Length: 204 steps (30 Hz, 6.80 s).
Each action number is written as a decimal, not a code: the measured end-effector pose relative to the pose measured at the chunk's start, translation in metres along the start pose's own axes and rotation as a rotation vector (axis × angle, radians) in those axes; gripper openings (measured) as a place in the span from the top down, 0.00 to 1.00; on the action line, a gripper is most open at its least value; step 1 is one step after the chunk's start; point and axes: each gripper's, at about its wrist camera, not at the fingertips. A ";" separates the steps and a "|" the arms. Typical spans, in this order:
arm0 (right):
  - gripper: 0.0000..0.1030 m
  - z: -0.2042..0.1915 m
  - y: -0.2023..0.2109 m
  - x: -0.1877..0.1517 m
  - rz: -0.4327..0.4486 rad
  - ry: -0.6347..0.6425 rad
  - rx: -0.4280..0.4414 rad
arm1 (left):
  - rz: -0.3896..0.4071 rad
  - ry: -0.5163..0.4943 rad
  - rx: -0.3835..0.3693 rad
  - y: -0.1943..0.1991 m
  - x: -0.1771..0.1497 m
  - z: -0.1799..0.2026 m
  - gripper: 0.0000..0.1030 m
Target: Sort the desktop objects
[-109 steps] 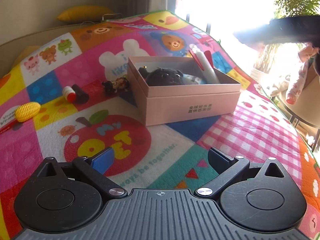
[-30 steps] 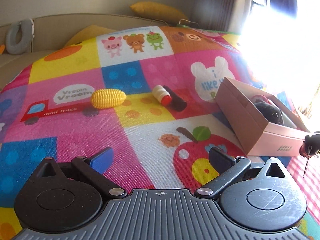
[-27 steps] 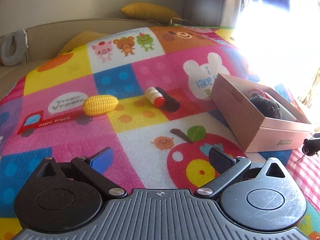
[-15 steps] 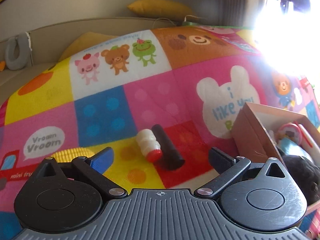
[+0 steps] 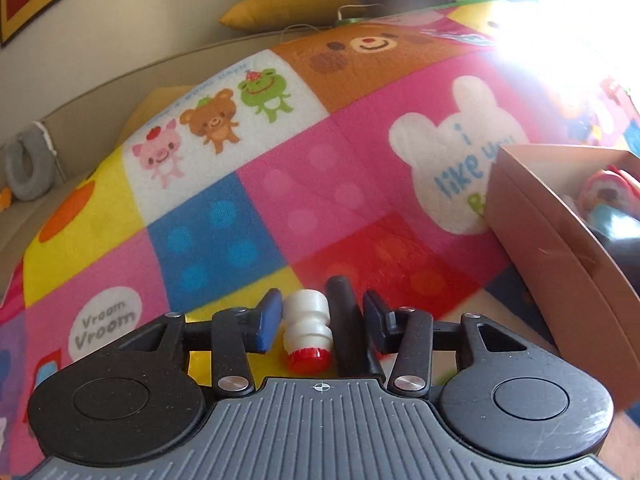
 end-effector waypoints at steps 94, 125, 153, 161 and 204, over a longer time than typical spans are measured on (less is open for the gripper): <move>0.00 -0.037 0.044 -0.055 -0.162 0.156 -0.162 | -0.055 0.118 -0.331 0.163 -0.090 0.054 0.02; 0.00 -0.038 0.046 -0.061 -0.105 0.172 -0.149 | -0.071 -0.081 -0.202 0.186 -0.117 0.039 0.01; 0.00 -0.017 0.077 -0.010 -0.017 0.142 -0.076 | -0.031 -0.104 -0.381 0.188 -0.115 0.043 0.00; 0.00 0.024 0.071 0.006 -0.138 -0.132 -0.019 | 0.009 -0.145 -0.436 0.170 -0.104 0.067 0.01; 0.31 -0.049 0.000 0.002 -0.202 0.496 0.129 | -0.014 -0.033 -0.406 0.181 -0.113 0.048 0.09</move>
Point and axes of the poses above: each gripper's, at about its wrist camera, not at the fingertips, and y roughly against the way its jaws point, z to its right, x to its top, and after that the axes turned 6 degrees about z, right-handed
